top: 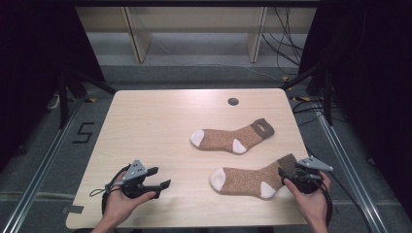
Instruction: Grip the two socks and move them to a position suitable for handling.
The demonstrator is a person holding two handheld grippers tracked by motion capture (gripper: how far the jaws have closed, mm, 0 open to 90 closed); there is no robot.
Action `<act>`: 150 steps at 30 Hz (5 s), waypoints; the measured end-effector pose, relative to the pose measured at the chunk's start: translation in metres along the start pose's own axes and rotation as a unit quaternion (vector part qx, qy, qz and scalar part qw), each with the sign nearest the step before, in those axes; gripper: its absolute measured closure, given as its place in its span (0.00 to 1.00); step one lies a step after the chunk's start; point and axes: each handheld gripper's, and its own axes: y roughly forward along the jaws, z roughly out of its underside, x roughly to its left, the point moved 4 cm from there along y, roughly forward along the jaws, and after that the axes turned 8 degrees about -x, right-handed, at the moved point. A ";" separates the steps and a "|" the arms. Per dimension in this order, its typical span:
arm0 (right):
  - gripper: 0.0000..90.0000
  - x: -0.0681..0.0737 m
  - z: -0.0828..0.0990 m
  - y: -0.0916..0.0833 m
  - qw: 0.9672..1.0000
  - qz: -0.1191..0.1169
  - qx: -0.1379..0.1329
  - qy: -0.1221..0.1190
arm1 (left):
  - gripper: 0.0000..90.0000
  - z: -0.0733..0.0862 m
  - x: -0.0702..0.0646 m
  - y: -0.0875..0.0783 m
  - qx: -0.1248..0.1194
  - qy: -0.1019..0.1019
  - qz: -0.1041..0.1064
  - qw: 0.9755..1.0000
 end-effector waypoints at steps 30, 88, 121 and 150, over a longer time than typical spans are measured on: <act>0.43 0.005 -0.005 0.005 0.998 -0.015 0.064 -0.015 | 0.41 -0.025 -0.061 0.064 0.053 0.081 0.108 0.989; 0.87 0.113 -0.039 0.015 0.984 -0.132 0.114 -0.040 | 0.42 -0.029 -0.024 0.022 0.003 0.040 0.056 0.998; 0.69 0.296 -0.044 0.082 0.960 -0.235 0.131 -0.075 | 0.50 0.013 0.026 -0.023 0.114 -0.009 -0.031 0.993; 0.90 0.174 -0.043 0.088 0.967 -0.169 0.183 -0.061 | 0.66 0.026 0.047 -0.028 0.189 0.001 -0.068 0.980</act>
